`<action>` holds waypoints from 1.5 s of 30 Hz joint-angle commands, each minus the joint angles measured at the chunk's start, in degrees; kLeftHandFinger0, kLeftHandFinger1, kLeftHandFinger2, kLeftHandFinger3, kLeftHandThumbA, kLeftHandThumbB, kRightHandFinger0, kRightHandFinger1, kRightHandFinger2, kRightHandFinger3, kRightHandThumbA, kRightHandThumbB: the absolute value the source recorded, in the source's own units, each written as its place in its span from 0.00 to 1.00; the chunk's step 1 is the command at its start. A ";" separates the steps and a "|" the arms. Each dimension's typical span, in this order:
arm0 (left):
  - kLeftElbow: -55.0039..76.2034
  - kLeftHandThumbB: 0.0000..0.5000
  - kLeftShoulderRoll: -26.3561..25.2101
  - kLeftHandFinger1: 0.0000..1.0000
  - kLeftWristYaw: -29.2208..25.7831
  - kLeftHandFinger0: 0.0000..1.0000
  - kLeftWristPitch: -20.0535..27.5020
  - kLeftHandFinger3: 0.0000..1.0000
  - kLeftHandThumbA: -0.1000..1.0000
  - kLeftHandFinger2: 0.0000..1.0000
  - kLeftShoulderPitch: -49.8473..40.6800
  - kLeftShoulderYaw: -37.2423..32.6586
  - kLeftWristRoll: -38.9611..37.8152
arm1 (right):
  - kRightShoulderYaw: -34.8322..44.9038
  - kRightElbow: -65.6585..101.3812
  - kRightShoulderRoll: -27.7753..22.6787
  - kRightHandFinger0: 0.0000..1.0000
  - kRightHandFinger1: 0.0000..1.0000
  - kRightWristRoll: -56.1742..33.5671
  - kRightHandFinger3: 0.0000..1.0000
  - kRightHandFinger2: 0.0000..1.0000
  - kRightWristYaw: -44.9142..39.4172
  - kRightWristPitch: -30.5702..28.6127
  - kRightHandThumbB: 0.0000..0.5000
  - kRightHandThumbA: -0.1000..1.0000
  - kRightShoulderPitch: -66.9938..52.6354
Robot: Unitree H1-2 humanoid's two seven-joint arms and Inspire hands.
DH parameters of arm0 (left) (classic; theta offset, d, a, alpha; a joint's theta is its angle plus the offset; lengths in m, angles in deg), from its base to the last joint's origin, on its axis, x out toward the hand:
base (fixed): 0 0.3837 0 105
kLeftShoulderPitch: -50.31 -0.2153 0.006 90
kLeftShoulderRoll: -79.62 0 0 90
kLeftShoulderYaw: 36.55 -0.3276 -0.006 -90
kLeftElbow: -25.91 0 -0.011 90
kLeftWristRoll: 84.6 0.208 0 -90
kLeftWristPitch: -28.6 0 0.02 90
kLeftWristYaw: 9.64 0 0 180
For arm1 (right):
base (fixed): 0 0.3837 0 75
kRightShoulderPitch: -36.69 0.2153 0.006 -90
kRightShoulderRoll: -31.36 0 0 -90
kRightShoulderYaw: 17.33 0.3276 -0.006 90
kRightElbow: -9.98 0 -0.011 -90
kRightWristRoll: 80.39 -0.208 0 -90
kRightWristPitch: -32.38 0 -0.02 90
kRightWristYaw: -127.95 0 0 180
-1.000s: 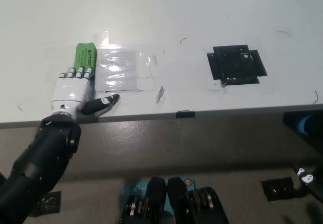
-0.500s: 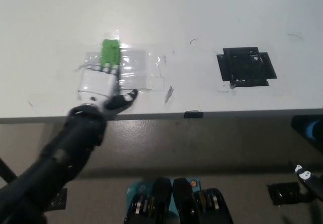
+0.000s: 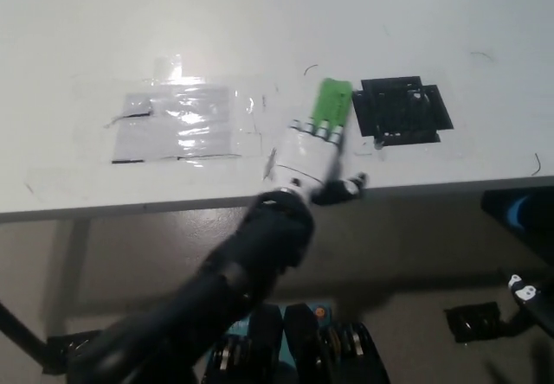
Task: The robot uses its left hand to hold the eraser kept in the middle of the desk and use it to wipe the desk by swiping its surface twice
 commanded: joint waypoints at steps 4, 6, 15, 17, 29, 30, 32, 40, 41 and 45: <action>-6.63 1.00 6.98 1.00 8.03 1.00 7.09 1.00 1.00 1.00 -5.01 -3.38 -1.44 | 1.00 0.14 1.32 0.91 0.93 0.47 1.00 0.95 3.33 -4.92 0.06 1.00 2.42; -6.99 1.00 7.46 1.00 7.82 1.00 7.23 1.00 1.00 1.00 -4.93 -3.69 -1.28 | 0.67 -0.01 1.24 0.92 0.94 0.88 1.00 0.96 3.24 -4.96 0.08 1.00 2.54; -9.76 1.00 6.72 1.00 8.80 1.00 7.17 1.00 1.00 1.00 -3.05 -4.20 -0.81 | 1.64 0.34 1.22 0.95 0.94 -0.35 0.98 0.94 3.59 -4.89 0.10 1.00 2.52; -9.52 1.00 5.60 1.00 8.92 1.00 7.16 1.00 1.00 1.00 -2.85 -3.58 -1.25 | 1.38 -0.07 1.12 0.90 0.94 0.03 0.99 0.95 3.59 -5.91 0.07 1.00 2.37; -8.10 1.00 -3.70 1.00 7.24 1.00 7.61 1.00 1.00 1.00 -5.96 5.44 -5.89 | 1.94 0.27 1.23 0.92 0.95 -0.54 1.00 0.96 3.68 -5.54 0.15 1.00 1.91; -7.39 1.00 -5.35 1.00 7.29 1.00 7.32 1.00 1.00 1.00 -6.84 6.93 -6.66 | 1.96 0.28 1.44 0.92 0.94 -0.50 0.99 0.95 3.80 -5.45 0.15 1.00 1.87; -6.81 0.98 -6.57 1.00 7.36 1.00 7.00 1.00 1.00 1.00 -7.62 7.96 -6.76 | 1.78 0.05 1.56 0.93 0.95 -0.24 1.00 0.96 3.79 -5.64 0.14 1.00 1.61; -4.08 1.00 -11.06 1.00 5.32 1.00 5.81 1.00 1.00 1.00 -11.05 13.45 -8.61 | 2.00 0.34 1.07 0.93 0.95 -0.03 1.00 0.96 4.02 -5.30 0.13 1.00 1.48; -3.51 1.00 -11.83 1.00 5.05 1.00 5.54 1.00 1.00 1.00 -11.69 14.47 -9.24 | 1.98 0.32 1.07 0.94 0.95 -0.22 1.00 0.97 3.90 -5.25 0.13 1.00 1.48; -1.64 0.98 -13.80 1.00 6.26 1.00 4.27 1.00 1.00 1.00 -13.10 16.74 -10.15 | 2.07 0.55 0.92 0.91 0.94 -0.11 1.00 0.96 4.04 -5.70 0.09 1.00 1.44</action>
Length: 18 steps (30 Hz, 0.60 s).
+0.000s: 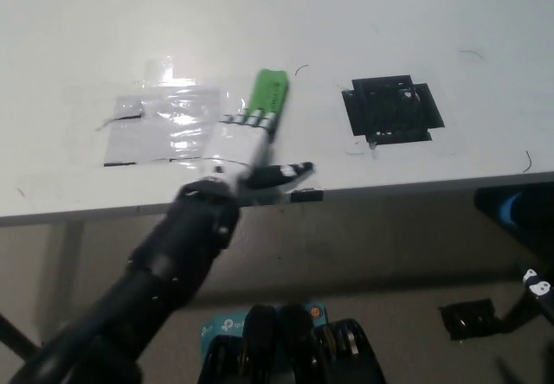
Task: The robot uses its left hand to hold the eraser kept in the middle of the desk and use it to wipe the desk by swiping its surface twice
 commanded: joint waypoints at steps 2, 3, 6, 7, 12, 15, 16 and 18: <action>-2.79 1.00 -4.08 1.00 9.89 1.00 -3.10 1.00 1.00 1.00 -9.12 2.63 -5.96 | 0.68 1.41 -0.13 0.92 0.93 -0.50 0.99 0.95 0.98 -2.44 0.08 1.00 0.86; -2.06 1.00 -4.80 1.00 10.05 1.00 -3.57 1.00 1.00 1.00 -9.73 3.28 -6.18 | 0.70 1.44 -0.07 0.91 0.93 -0.58 0.99 0.95 1.00 -2.35 0.05 1.00 0.86; 0.24 1.00 -6.68 1.00 11.56 1.00 -5.55 1.00 1.00 1.00 -11.48 5.51 -7.48 | 0.76 1.52 -0.35 0.91 0.94 -0.65 1.00 0.97 0.78 -2.31 0.03 1.00 0.74; 1.38 0.97 -7.20 1.00 11.63 1.00 -5.84 1.00 1.00 1.00 -12.23 5.66 -7.17 | 0.83 1.55 -0.46 0.92 0.95 -0.64 1.00 0.98 0.73 -2.33 0.03 1.00 0.61; 4.15 0.98 -10.85 1.00 12.17 1.00 -7.46 1.00 1.00 1.00 -16.58 8.45 -8.05 | 0.85 1.47 -0.75 0.89 0.94 -0.13 1.00 0.98 0.86 -3.32 0.00 1.00 0.16; 5.88 0.97 -12.17 1.00 11.96 1.00 -7.68 1.00 1.00 1.00 -18.94 9.79 -8.29 | 0.86 1.48 -0.67 0.89 0.95 0.05 1.00 0.98 0.98 -3.09 0.02 1.00 -0.03; 6.28 0.97 -12.58 1.00 11.28 1.00 -7.31 1.00 1.00 1.00 -19.84 10.53 -8.73 | 0.94 1.60 -0.59 0.89 0.95 -0.20 1.00 0.98 0.92 -3.03 0.02 1.00 -0.07; 7.09 0.99 -13.01 1.00 11.41 1.00 -7.86 1.00 1.00 1.00 -20.97 11.90 -9.46 | 1.15 1.56 -0.42 0.89 0.95 -0.46 1.00 0.98 1.04 -3.16 0.03 1.00 -0.04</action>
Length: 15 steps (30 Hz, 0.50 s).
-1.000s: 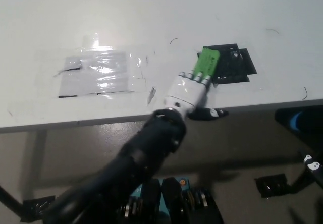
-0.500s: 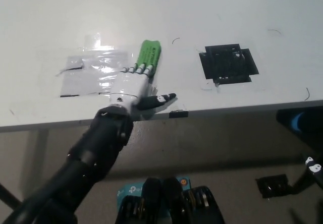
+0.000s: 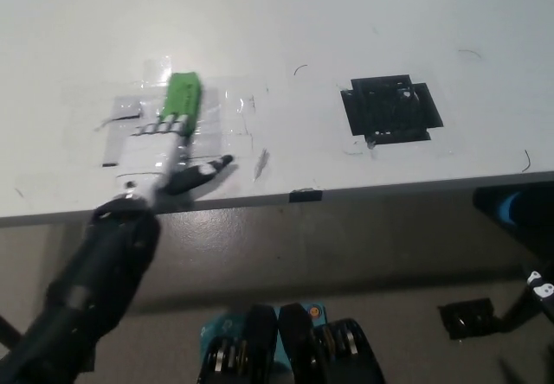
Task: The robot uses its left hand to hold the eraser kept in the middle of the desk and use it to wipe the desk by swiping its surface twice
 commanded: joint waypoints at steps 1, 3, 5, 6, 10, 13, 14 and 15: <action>-3.32 0.97 -3.73 1.00 11.59 1.00 -7.35 1.00 1.00 1.00 -12.05 1.85 -5.90 | 0.65 1.54 -0.37 0.88 0.94 -0.21 1.00 0.97 0.94 -3.13 0.01 1.00 0.24; -1.74 0.93 -4.11 1.00 12.33 1.00 -7.81 1.00 1.00 1.00 -13.09 2.58 -6.02 | 0.67 1.71 -0.42 0.88 0.95 0.01 1.00 0.98 0.92 -2.76 0.03 1.00 0.03; 0.21 1.00 -5.08 1.00 12.00 1.00 -7.45 1.00 1.00 1.00 -15.29 3.65 -6.58 | 0.28 1.73 -0.75 0.89 0.96 0.95 1.00 1.00 0.79 -2.32 0.00 1.00 -0.17; 0.67 1.00 -5.35 1.00 12.09 1.00 -7.28 1.00 1.00 1.00 -15.93 3.89 -6.57 | 0.33 1.78 -0.64 0.90 0.97 0.58 1.00 1.00 0.67 -2.47 0.00 1.00 -0.20; -1.13 1.00 -5.37 1.00 11.83 1.00 -6.55 1.00 1.00 1.00 -16.42 3.91 -5.81 | 0.83 1.89 -0.39 0.91 0.97 -0.67 1.00 1.00 0.54 -2.64 0.00 1.00 -0.39; 0.27 1.00 -5.17 1.00 11.86 1.00 -6.24 1.00 1.00 1.00 -17.44 4.45 -6.39 | 0.80 2.02 -0.27 0.95 0.97 -0.93 1.00 1.00 0.33 -2.09 0.00 1.00 -0.44; 1.21 1.00 -5.13 1.00 12.59 1.00 -6.84 1.00 1.00 1.00 -17.63 4.50 -6.43 | 0.84 1.99 -0.24 0.95 0.98 -1.33 1.00 1.00 0.15 -2.31 0.00 1.00 -0.47; 1.74 1.00 -5.04 1.00 12.38 1.00 -6.57 1.00 1.00 1.00 -18.09 4.72 -6.68 | 0.84 1.80 -0.27 0.94 0.97 -1.40 1.00 1.00 0.08 -2.44 0.01 1.00 -0.48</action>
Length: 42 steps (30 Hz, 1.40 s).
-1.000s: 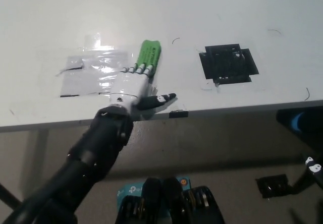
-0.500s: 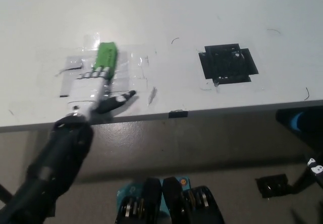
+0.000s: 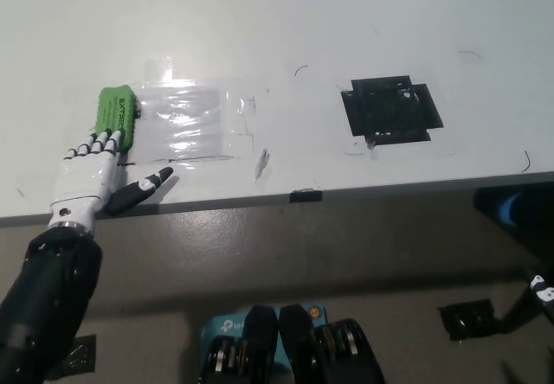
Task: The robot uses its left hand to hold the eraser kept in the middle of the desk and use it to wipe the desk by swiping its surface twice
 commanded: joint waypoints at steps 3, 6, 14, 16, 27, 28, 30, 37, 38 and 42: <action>-4.10 0.97 0.00 1.00 12.49 1.00 -6.19 1.00 1.00 1.00 -11.25 0.26 -6.22 | 0.42 1.62 -0.33 0.92 0.96 -0.98 1.00 0.99 0.21 -2.50 0.03 1.00 0.14; -3.46 0.91 0.68 1.00 10.04 1.00 -3.79 1.00 1.00 1.00 -9.47 -0.82 -4.83 | 0.35 2.39 -0.61 1.00 1.00 -1.12 1.00 1.00 -0.27 -0.25 0.07 1.00 0.23; 9.90 0.70 1.01 1.00 -0.48 1.00 14.30 1.00 1.00 1.00 -4.66 3.47 -12.59 | 0.53 2.69 -0.50 1.00 0.99 -2.22 1.00 1.00 -0.69 -0.35 0.00 1.00 -0.18; 10.34 0.67 1.18 1.00 -1.77 1.00 15.59 1.00 1.00 1.00 -4.62 3.92 -12.74 | 0.42 2.64 -0.46 1.00 0.99 -2.19 1.00 1.00 -0.74 -0.32 0.00 1.00 -0.34; 35.01 0.70 2.15 1.00 -5.74 1.00 14.07 1.00 1.00 1.00 0.72 9.81 -9.89 | -0.18 2.86 -1.03 0.96 0.98 -1.38 1.00 1.00 -1.10 0.52 0.06 1.00 -1.49; 38.68 0.72 3.14 1.00 -5.17 1.00 13.75 1.00 1.00 1.00 -1.45 10.48 -10.88 | -0.35 2.97 -1.06 0.97 0.99 -1.36 1.00 1.00 -1.25 0.72 0.05 1.00 -1.55; 41.14 0.71 4.16 1.00 -5.58 1.00 14.80 1.00 1.00 1.00 -4.08 10.44 -11.01 | -0.55 2.78 -1.18 0.98 1.00 -1.55 1.00 1.00 -1.53 0.25 0.05 1.00 -1.64; 50.03 0.60 7.82 1.00 -5.73 1.00 16.66 1.00 1.00 1.00 -19.47 9.46 -10.41 | -0.97 2.78 -0.81 1.00 1.00 -2.15 1.00 1.00 -1.85 0.18 0.04 1.00 -2.03; 50.48 0.60 8.04 1.00 -5.17 1.00 17.06 1.00 1.00 1.00 -21.00 9.34 -10.80 | -0.94 2.80 -0.79 1.00 1.00 -2.24 1.00 1.00 -1.86 0.22 0.04 1.00 -2.03; 48.88 0.44 8.75 1.00 -6.17 1.00 20.38 1.00 1.00 1.00 -30.54 8.14 -10.25 | -0.54 2.64 -0.81 0.99 0.99 -2.56 1.00 1.00 -1.69 0.47 0.07 1.00 -1.71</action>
